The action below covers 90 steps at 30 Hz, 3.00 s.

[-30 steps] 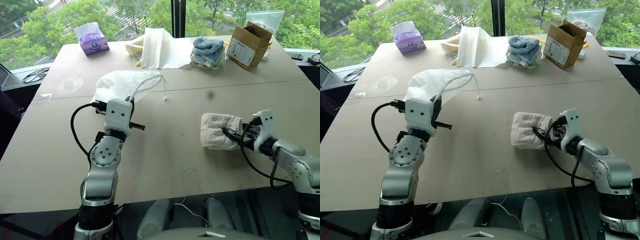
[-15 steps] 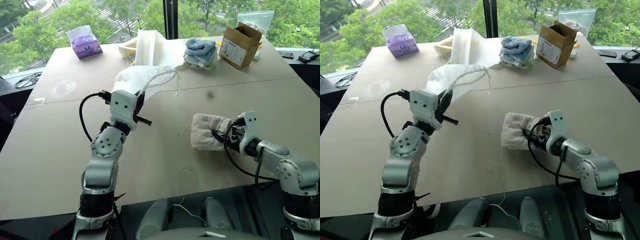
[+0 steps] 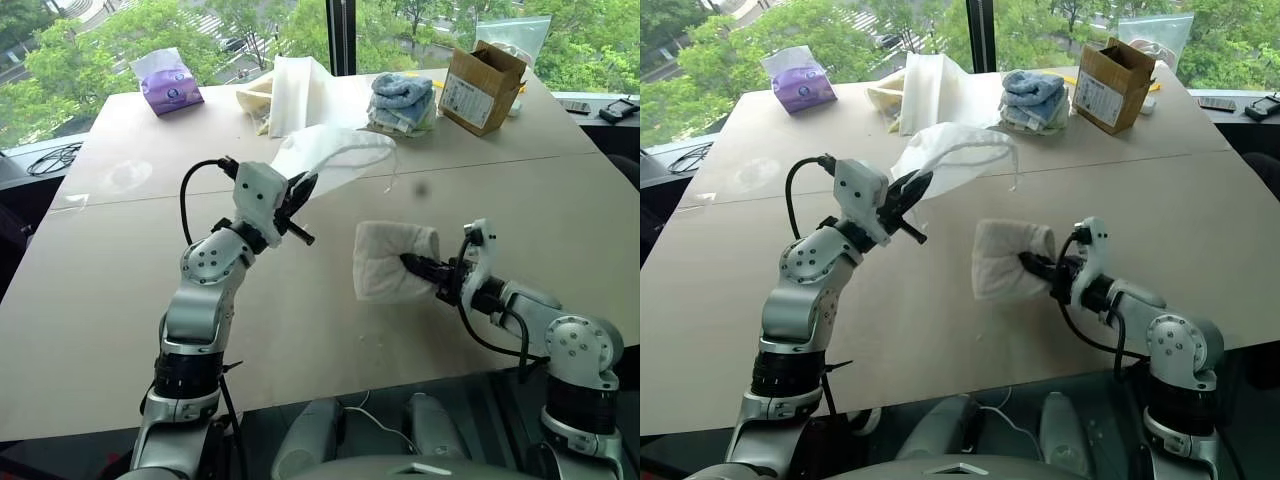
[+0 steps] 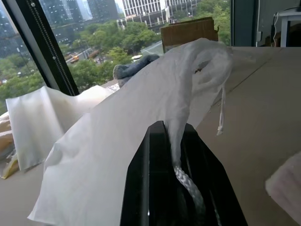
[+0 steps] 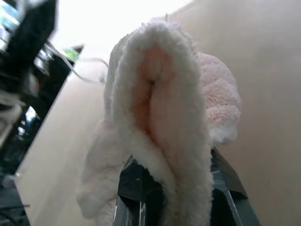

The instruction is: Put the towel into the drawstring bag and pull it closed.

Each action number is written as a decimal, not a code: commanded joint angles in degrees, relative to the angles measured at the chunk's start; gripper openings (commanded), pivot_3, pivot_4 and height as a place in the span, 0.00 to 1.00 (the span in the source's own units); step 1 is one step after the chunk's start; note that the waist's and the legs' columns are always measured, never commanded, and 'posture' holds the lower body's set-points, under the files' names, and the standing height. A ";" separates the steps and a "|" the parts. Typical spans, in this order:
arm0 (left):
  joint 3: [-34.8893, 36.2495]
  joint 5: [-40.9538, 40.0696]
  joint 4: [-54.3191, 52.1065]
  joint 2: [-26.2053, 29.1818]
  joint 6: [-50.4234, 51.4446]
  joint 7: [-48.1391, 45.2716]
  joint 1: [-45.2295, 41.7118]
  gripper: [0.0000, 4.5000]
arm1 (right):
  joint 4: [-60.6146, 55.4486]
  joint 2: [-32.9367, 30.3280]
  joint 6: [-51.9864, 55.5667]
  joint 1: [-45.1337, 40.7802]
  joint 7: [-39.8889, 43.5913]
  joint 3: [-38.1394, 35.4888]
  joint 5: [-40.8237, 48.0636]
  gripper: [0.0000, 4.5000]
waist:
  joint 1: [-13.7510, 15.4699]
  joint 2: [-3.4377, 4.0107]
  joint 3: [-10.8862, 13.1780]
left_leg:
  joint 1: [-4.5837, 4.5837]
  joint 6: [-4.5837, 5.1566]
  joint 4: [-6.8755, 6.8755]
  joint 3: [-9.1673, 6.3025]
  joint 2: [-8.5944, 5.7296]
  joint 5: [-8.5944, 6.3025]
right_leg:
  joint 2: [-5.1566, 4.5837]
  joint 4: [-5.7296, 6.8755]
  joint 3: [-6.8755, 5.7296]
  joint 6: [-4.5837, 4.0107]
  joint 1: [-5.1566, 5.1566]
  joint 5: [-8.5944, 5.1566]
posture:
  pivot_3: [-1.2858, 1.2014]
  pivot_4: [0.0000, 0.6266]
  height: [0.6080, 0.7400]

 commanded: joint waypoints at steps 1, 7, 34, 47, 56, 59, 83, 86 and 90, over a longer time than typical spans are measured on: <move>1.04 -3.10 0.76 1.74 -2.11 -3.97 -1.37 0.00 | -0.85 2.96 -0.95 -3.46 -4.45 -4.45 11.98 0.01 | -0.04 0.01 0.00 | 0.00 0.00 -0.01 -0.01 0.01 0.00 | 0.01 0.01 0.00 0.00 -0.01 0.00 | 0.52 0.24 1.00; 0.79 -4.40 4.22 3.20 -1.16 -6.46 -1.66 0.00 | -1.12 0.19 -2.10 -1.19 -7.30 -3.50 15.20 0.01 | 0.07 0.01 0.01 | -0.04 0.01 -0.01 -0.02 -0.04 0.00 | -0.05 -0.02 -0.01 0.00 -0.02 0.00 | 0.52 0.24 1.00; -6.56 7.32 19.79 9.62 -21.52 -13.54 -5.07 0.77 | -6.36 -4.34 -13.67 13.24 -9.66 2.74 13.88 0.00 | 0.04 0.02 0.01 | -0.04 0.01 0.01 0.00 -0.02 0.01 | 0.00 0.02 0.02 0.00 -0.04 0.00 | 0.52 0.24 1.00; -10.39 15.26 31.28 10.40 -33.58 -12.48 -11.03 0.38 | -7.49 -5.07 -17.03 14.36 -11.12 4.36 14.15 0.00 | -0.08 0.02 0.01 | -0.04 0.01 0.01 0.02 -0.03 0.00 | -0.02 0.04 0.03 0.01 -0.04 0.00 | 0.52 0.24 1.00; -9.62 15.35 34.85 9.54 -35.75 -10.67 -11.60 0.38 | -7.51 -5.59 -17.85 14.58 -11.62 5.12 14.33 0.00 | -0.12 0.02 0.01 | -0.04 0.01 0.02 0.01 -0.02 0.00 | -0.02 0.05 0.03 0.01 -0.04 0.00 | 0.52 0.24 1.00; -11.68 22.98 35.70 12.68 -45.34 -6.19 -11.34 0.50 | -7.42 -5.70 -18.08 14.49 -11.72 5.36 14.35 0.00 | -0.19 0.01 0.01 | -0.04 0.01 0.02 0.01 -0.03 0.01 | -0.02 0.05 0.03 0.01 -0.05 0.00 | 0.52 0.24 1.00; -12.95 46.50 33.12 10.01 -47.89 27.47 -5.71 0.76 | -6.86 -8.92 -17.90 13.89 -13.97 6.34 18.38 0.00 | -0.04 0.01 0.01 | -0.04 0.02 0.03 0.02 -0.05 0.01 | -0.03 0.14 0.04 0.01 -0.06 0.00 | 0.52 0.24 1.00; -13.29 47.43 33.59 9.85 -45.43 27.93 -5.91 0.76 | -6.94 -9.22 -18.04 14.07 -14.11 6.35 18.71 0.00 | -0.04 0.02 0.01 | -0.03 0.02 0.03 0.03 -0.04 0.01 | -0.03 0.16 0.04 0.01 -0.07 0.00 | 0.52 0.24 1.00; -13.51 46.82 34.84 9.88 -42.98 27.71 -6.65 0.65 | -7.30 -9.09 -18.45 14.62 -14.46 6.53 18.74 0.00 | -0.03 0.01 0.00 | -0.03 0.02 0.05 0.03 -0.04 0.01 | -0.03 0.18 0.04 0.01 -0.07 0.00 | 0.52 0.24 1.00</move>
